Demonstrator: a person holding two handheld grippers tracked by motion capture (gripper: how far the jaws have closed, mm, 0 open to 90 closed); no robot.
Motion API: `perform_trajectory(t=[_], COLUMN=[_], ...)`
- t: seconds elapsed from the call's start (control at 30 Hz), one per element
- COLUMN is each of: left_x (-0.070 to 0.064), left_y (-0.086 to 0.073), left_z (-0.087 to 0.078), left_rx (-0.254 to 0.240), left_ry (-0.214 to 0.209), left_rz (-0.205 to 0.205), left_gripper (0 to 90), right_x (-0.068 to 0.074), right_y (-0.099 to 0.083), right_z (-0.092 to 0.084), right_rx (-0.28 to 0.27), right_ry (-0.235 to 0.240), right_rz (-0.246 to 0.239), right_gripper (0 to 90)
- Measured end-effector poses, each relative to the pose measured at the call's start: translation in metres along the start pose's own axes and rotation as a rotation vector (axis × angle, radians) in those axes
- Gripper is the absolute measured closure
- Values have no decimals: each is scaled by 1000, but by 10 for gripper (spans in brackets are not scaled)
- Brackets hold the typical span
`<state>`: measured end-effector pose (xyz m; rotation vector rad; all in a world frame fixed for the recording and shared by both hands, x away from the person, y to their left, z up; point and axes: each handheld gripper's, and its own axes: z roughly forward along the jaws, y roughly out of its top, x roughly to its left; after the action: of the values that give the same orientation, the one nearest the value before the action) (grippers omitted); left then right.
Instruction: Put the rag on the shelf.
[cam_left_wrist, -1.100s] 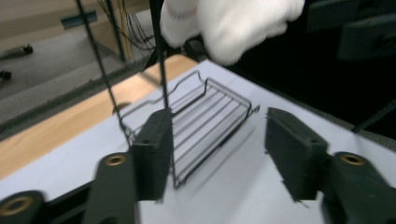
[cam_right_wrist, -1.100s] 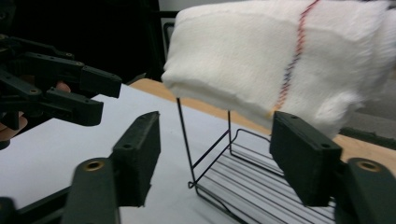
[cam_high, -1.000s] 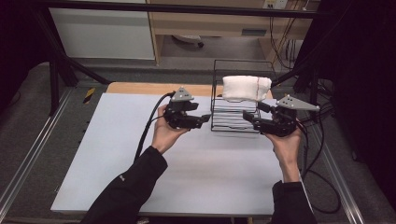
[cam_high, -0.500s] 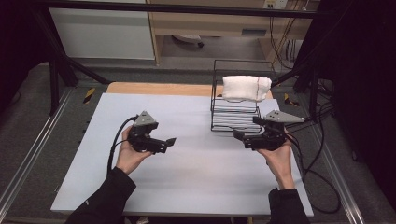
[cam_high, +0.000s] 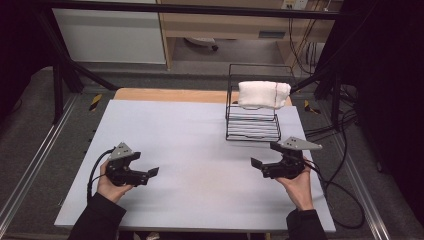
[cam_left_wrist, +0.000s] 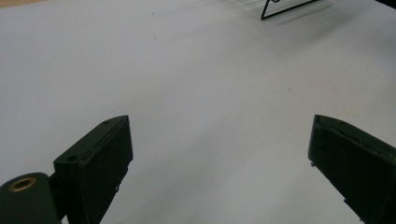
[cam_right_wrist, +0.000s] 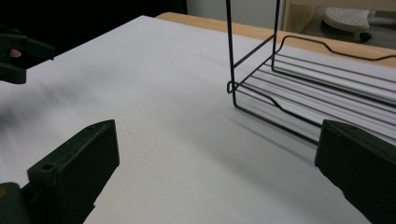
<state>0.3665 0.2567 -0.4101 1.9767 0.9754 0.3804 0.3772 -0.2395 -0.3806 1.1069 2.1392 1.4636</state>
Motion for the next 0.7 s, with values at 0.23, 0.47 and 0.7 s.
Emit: perform_trajectory(t=[0.23,0.47,0.7], left_x=[7,12,13], left_y=[-24,-37,-47], left_z=[-12,-19,-17], left_rx=[8,7,26], left_ry=[23,20,9], left_rz=[-3,-2,-21], left_gripper=[69,75,75], right_x=[-1,-3,-5], right_y=[-32,-59,-69], right_z=[6,8,6], right_rx=[62,114,118], right_ry=[17,26,43], right_rz=[14,28,29], right_gripper=[3,3,3])
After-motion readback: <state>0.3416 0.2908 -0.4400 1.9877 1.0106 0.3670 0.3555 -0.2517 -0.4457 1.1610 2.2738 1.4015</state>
